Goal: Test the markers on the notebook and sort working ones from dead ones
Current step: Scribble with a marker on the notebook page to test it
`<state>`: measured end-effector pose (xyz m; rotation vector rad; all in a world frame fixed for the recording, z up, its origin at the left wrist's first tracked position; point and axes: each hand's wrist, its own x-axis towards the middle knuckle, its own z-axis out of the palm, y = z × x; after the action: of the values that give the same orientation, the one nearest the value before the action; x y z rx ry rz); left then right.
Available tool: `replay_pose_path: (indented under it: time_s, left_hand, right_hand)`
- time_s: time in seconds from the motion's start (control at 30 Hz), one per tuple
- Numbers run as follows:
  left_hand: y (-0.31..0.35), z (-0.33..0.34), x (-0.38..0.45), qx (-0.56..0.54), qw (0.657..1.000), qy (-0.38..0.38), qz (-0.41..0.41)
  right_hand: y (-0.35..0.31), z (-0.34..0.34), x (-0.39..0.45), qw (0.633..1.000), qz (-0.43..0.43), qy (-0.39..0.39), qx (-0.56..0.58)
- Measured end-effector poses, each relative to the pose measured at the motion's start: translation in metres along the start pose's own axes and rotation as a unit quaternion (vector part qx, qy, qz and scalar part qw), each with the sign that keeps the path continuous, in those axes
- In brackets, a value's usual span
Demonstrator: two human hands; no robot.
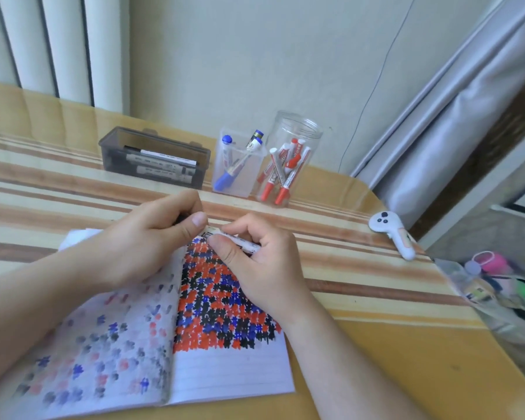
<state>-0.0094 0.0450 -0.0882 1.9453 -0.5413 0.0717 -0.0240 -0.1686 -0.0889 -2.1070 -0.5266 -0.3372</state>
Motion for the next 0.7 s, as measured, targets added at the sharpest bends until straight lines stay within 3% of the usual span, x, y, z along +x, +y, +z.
replay_pose_path:
  time_s: [0.13,0.3,0.47,0.57,0.7]
  left_hand:
    - [-0.005,0.015,-0.001,0.150,0.988,-0.026,-0.030]
    - [0.003,0.017,0.002,0.193,0.977,-0.038,-0.079]
    - [0.032,0.031,-0.007,0.300,0.941,-0.089,-0.127]
    - [0.064,0.063,-0.035,0.286,0.951,-0.085,-0.087]
    - [0.130,0.141,-0.091,0.196,0.969,-0.142,0.047]
  right_hand:
    - [0.010,-0.004,-0.002,0.990,0.080,-0.062,-0.098]
    - [0.010,-0.004,0.001,0.981,0.138,-0.075,-0.110]
    - [-0.016,-0.021,-0.024,0.972,0.113,-0.145,-0.149]
    - [-0.027,-0.045,-0.087,0.982,0.118,-0.118,-0.086]
    - [-0.025,-0.108,-0.213,0.990,0.142,-0.012,0.021]
